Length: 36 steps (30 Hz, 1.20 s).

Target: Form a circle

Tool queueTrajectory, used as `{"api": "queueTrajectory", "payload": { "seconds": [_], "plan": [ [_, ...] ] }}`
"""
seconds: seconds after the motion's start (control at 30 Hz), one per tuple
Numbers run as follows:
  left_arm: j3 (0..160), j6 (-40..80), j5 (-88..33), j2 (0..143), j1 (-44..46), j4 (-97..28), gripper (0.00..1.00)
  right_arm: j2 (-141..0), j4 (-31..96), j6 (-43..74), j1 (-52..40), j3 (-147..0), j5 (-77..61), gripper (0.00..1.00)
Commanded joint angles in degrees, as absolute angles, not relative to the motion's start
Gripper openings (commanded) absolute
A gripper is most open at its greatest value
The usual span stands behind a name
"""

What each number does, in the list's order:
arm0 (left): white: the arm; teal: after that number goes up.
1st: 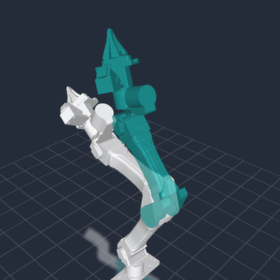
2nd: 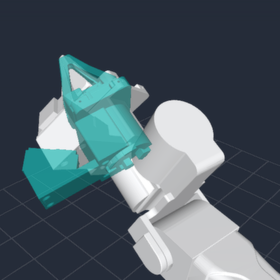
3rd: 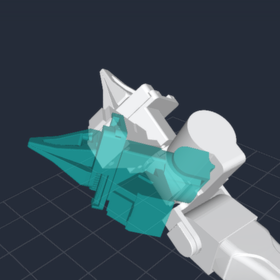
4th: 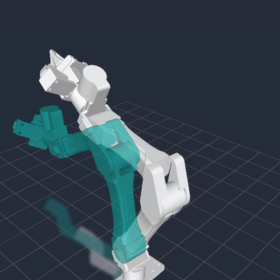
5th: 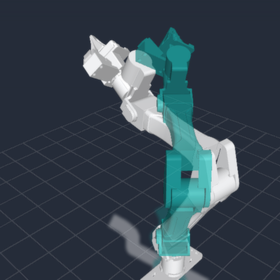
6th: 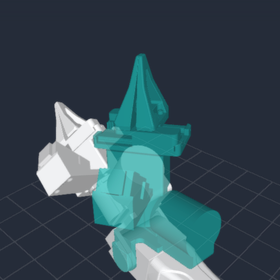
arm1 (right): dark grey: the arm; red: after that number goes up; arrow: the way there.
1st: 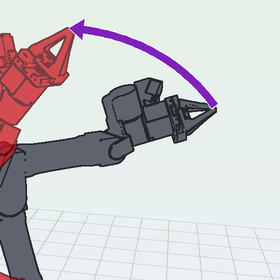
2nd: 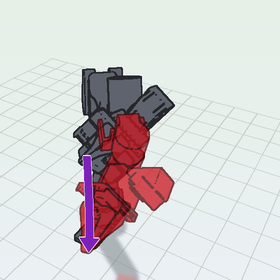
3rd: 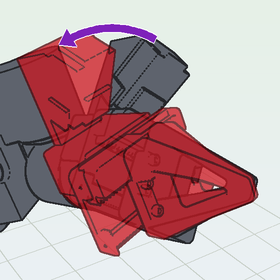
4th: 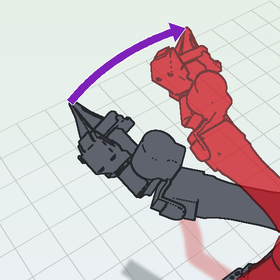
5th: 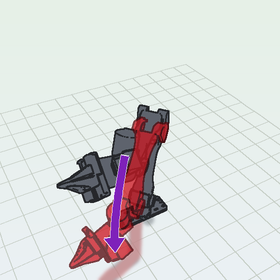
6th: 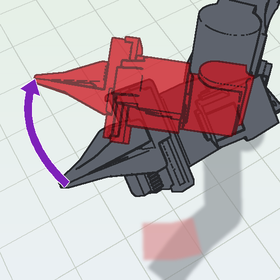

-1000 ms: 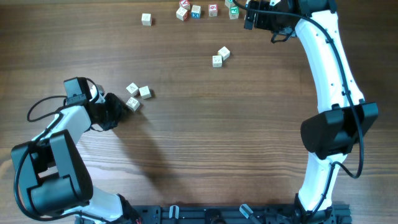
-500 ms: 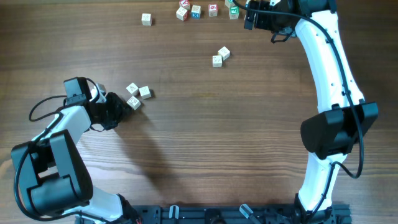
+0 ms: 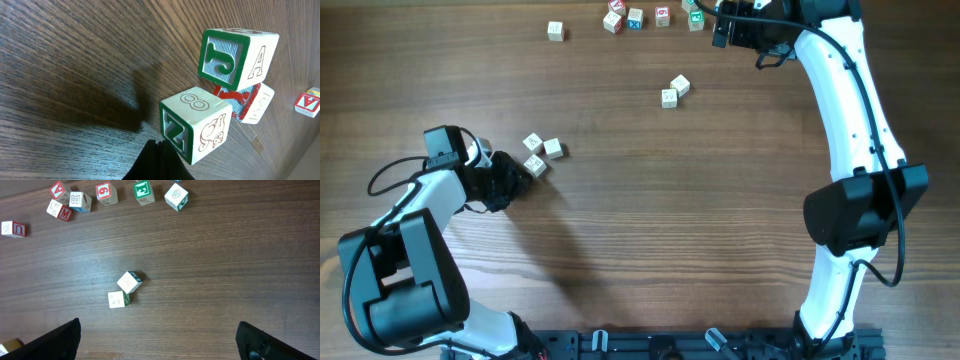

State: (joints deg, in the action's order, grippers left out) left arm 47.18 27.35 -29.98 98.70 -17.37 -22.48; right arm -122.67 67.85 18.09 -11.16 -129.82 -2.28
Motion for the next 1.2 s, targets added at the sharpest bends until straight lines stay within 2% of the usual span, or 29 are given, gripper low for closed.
{"api": "queueTrajectory", "payload": {
  "seconds": [0.0,0.3,1.17],
  "plan": [
    [46.7,28.0,-31.1,99.4,-17.4,-22.5,0.04,-120.7,67.7,18.2,-11.2,-130.4,-1.3,1.0],
    [46.7,29.0,-34.5,99.4,-17.4,-20.9,0.04,-120.7,67.7,18.2,-11.2,-130.4,-1.3,1.0],
    [46.7,30.5,-34.7,99.4,-17.4,-20.0,0.04,-120.7,67.7,18.2,-11.2,-130.4,-1.3,1.0]
  ]
}}
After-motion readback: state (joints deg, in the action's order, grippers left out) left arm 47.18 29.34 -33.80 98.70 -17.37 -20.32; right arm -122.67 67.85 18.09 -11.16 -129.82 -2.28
